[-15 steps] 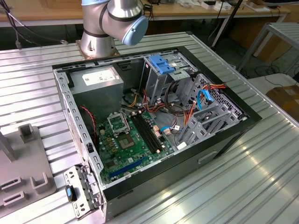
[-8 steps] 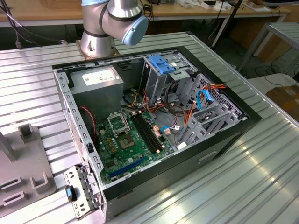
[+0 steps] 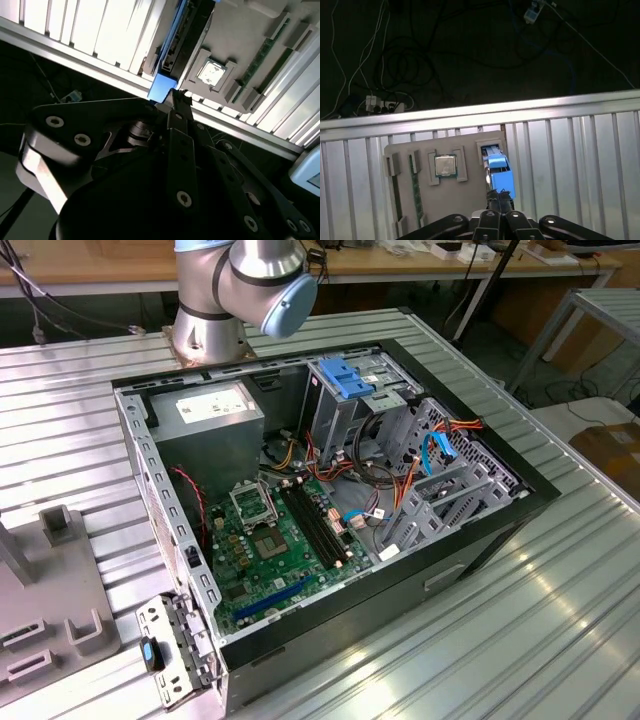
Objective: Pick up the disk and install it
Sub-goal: 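Pick up the disk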
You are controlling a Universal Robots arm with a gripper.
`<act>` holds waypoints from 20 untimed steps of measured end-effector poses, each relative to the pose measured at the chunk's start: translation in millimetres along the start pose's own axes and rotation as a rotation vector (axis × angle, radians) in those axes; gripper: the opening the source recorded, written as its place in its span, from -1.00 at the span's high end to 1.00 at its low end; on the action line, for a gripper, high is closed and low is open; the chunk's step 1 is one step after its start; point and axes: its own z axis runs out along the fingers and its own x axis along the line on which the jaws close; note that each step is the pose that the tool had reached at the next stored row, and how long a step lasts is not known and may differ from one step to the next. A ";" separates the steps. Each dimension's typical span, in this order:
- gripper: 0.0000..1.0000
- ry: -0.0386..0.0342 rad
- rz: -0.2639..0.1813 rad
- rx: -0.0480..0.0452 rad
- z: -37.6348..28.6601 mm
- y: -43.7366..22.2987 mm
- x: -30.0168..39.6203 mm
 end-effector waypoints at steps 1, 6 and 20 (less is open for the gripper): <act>0.79 -0.0001 0.000 0.0000 0.3 0.7 -2.5; 0.79 -0.0005 0.000 0.0035 2.7 6.9 -5.3; 0.41 -0.0004 0.000 0.0034 2.9 7.1 -5.4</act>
